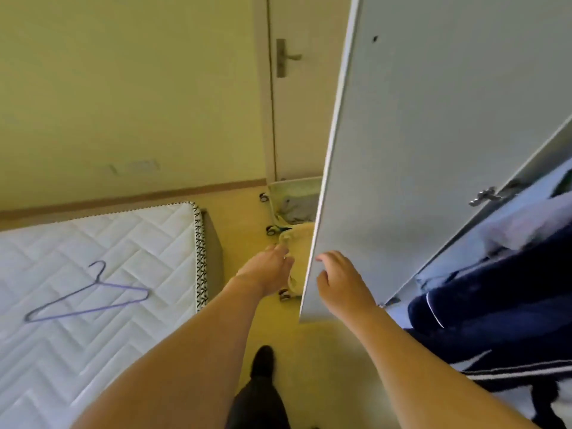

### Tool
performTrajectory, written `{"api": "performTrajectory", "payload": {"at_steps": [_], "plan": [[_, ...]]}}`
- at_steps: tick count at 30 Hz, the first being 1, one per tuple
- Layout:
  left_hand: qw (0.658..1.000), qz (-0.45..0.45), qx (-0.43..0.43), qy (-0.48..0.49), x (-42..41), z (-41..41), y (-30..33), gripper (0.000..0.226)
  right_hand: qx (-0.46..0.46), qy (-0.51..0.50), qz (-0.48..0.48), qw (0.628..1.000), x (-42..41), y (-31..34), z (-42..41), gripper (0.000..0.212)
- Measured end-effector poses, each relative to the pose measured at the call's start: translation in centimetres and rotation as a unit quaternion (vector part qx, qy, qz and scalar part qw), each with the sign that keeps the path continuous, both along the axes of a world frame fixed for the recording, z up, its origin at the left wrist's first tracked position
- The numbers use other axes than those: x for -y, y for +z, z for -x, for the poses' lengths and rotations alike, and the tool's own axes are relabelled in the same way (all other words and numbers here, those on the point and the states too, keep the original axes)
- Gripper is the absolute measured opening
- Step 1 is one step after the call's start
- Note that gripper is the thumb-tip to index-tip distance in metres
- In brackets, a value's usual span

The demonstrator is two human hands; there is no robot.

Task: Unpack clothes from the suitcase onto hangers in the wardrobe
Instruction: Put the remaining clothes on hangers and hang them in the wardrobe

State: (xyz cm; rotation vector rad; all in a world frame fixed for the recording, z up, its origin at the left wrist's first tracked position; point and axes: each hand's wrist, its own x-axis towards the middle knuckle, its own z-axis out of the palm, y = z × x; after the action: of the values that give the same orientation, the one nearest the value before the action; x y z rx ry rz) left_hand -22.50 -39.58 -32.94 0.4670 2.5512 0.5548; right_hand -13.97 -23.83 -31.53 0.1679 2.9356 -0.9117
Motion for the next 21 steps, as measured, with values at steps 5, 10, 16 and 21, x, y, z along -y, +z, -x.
{"api": "performTrajectory", "payload": {"at_steps": [5,10,16,21], "plan": [[0.996,0.017,0.018,0.08,7.6,3.5,0.2,0.041,0.057,0.092,0.022,0.994,7.1,-1.4,7.1,0.047],[0.986,-0.001,0.037,0.16,13.1,11.3,-2.1,0.032,0.081,0.102,0.04,0.991,11.5,-2.3,16.4,0.047],[0.985,0.028,0.069,0.157,15.8,25.5,-4.0,0.029,0.104,0.04,0.058,0.992,13.9,-4.3,29.5,0.047],[0.992,0.003,0.059,0.112,13.2,34.9,-2.8,0.043,0.124,-0.031,0.077,0.989,12.2,-4.8,37.9,0.047]]}}
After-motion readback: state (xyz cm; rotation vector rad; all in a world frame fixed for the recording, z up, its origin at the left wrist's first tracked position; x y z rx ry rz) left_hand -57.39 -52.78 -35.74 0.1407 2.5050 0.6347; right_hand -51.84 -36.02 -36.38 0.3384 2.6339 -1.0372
